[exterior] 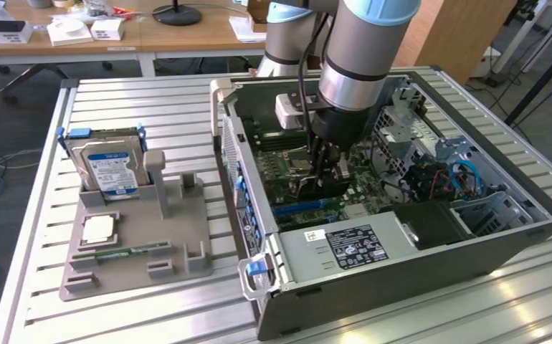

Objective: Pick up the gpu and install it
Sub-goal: 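Insert the gpu into the slot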

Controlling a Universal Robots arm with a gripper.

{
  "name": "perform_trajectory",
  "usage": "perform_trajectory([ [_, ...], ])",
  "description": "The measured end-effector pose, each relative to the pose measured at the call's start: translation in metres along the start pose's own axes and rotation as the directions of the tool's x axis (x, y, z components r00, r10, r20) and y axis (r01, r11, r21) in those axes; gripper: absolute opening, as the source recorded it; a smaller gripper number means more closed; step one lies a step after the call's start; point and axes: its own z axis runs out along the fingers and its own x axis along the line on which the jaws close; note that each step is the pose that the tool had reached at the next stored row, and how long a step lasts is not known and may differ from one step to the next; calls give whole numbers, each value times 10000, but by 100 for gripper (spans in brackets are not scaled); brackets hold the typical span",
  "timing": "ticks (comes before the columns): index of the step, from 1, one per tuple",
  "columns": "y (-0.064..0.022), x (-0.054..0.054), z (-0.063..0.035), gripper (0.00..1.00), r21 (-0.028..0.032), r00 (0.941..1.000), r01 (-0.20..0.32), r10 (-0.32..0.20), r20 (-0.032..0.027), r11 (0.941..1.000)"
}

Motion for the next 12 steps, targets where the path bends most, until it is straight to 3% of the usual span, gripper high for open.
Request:
perform_trajectory([
  [12,25,1,36,26,1,10000,9,-9,2,10000],
])
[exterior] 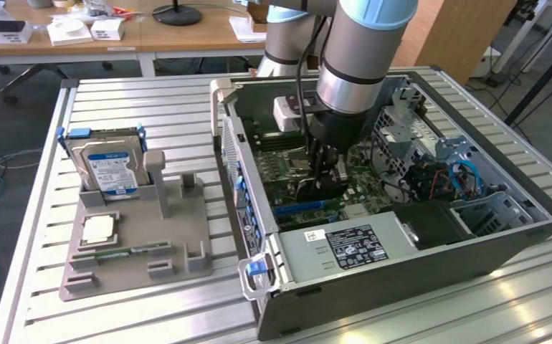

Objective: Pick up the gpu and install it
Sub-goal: 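Insert the gpu into the slot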

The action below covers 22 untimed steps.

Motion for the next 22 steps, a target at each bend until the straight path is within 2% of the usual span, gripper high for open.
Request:
perform_trajectory([
  [22,19,0,5,26,-2,10000,72,-72,-3,10000],
])
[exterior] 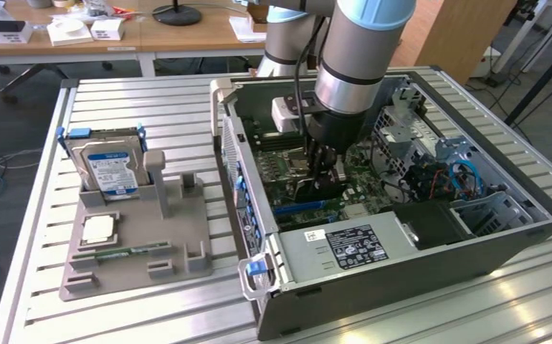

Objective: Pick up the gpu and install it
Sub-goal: 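Insert the gpu into the slot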

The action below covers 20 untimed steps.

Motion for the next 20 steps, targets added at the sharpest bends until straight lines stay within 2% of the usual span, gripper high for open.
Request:
perform_trajectory([
  [16,2,-7,3,26,5,10000,98,-98,-1,10000],
  [20,18,-8,3,26,69,10000,99,-99,1,9999],
])
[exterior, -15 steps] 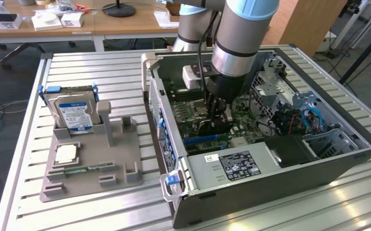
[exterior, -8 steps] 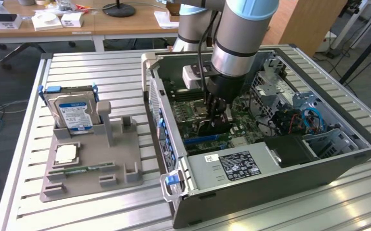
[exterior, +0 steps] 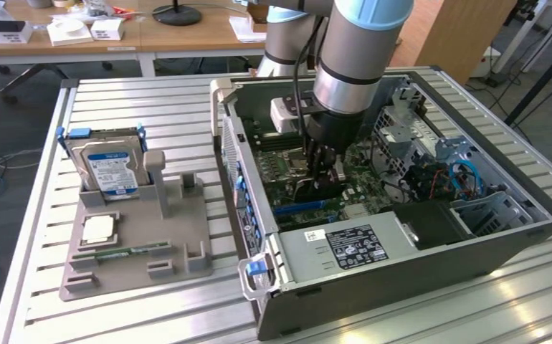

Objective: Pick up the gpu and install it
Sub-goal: 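Insert the gpu into the slot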

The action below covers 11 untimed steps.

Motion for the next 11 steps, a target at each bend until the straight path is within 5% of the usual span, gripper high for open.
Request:
perform_trajectory([
  [4,1,0,0,26,52,10000,3,-3,2,10000],
  [11,12,1,-1,26,54,10000,-4,4,0,10000],
])
